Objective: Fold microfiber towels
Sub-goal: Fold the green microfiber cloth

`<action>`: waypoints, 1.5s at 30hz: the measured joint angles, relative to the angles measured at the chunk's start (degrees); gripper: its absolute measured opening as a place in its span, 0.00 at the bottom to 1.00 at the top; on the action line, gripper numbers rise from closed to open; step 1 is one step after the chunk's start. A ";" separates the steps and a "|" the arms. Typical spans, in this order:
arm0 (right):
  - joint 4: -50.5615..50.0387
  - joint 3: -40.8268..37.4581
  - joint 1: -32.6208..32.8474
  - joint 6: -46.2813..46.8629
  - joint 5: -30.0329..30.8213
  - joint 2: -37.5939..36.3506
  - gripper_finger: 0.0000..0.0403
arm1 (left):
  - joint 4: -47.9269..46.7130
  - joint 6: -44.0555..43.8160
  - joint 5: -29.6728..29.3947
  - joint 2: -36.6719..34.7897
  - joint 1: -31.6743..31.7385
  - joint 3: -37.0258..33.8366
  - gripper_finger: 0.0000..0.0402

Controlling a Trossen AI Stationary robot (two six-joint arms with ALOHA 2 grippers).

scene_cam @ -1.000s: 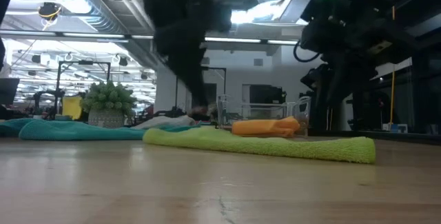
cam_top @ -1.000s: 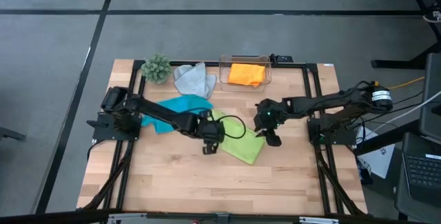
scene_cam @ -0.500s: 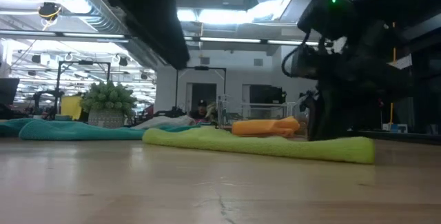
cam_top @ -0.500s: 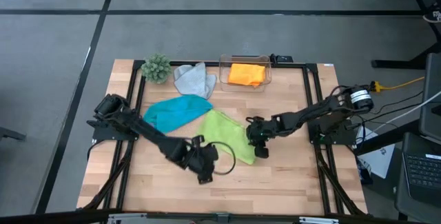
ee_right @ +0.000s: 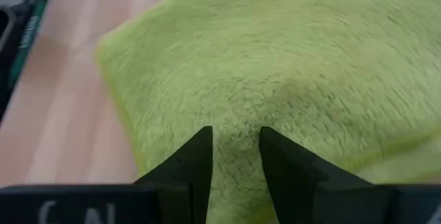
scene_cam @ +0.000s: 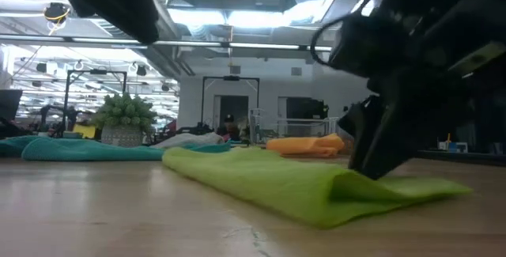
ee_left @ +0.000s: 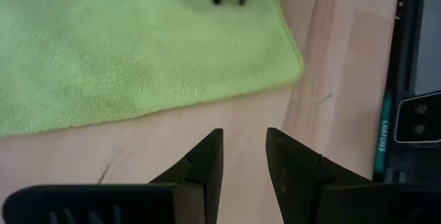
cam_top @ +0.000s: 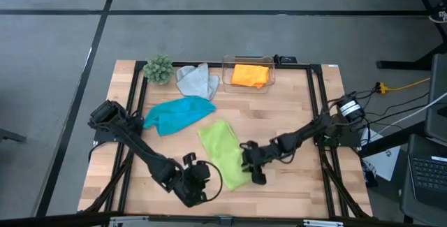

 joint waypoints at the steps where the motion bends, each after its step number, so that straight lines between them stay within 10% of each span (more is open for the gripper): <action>1: -0.03 1.20 0.56 -0.71 0.02 0.62 0.31 | 0.06 -0.31 -0.38 0.00 -0.22 0.00 0.26; 15: -20.20 12.20 3.74 -19.47 -0.51 -0.68 0.31 | 18.19 4.90 -0.15 3.25 -0.32 0.09 0.26; 45: -16.53 8.70 7.70 -27.03 0.39 -0.66 0.31 | 34.57 18.20 3.40 13.33 3.22 0.02 0.32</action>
